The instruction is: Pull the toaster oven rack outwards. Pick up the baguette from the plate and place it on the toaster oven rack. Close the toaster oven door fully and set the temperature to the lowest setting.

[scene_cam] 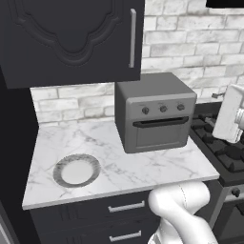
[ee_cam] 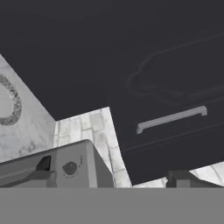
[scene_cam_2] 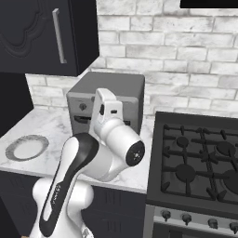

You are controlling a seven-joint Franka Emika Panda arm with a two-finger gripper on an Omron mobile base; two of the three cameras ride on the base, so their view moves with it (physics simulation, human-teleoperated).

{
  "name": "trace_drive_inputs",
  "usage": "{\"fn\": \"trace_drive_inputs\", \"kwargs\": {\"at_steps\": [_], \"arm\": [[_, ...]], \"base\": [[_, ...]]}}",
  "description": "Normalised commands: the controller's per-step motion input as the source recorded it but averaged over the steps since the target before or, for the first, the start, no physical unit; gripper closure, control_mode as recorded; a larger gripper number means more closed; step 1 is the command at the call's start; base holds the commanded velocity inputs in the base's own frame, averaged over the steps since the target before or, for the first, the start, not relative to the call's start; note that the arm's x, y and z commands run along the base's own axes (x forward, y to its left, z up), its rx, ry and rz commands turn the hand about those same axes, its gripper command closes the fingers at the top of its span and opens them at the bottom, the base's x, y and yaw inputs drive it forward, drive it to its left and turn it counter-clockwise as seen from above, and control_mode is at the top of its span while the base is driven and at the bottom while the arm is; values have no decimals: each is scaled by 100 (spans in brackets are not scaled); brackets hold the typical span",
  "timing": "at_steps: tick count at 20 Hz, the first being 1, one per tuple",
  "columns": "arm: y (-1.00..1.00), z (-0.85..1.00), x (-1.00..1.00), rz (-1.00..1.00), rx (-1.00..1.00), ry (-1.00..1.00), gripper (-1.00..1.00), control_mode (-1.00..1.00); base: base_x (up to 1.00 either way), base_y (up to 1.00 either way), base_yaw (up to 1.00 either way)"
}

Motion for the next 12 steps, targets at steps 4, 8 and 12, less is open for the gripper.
{"fn": "trace_drive_inputs", "kwargs": {"at_steps": [4,8,12], "arm": [[0,-7,0,0,-1,0,-100,-100],[0,-26,0,0,0,0,-100,-100],[17,-30,0,0,-5,0,-100,-100]], "base": [[0,0,0],[0,0,0],[0,0,0]]}}
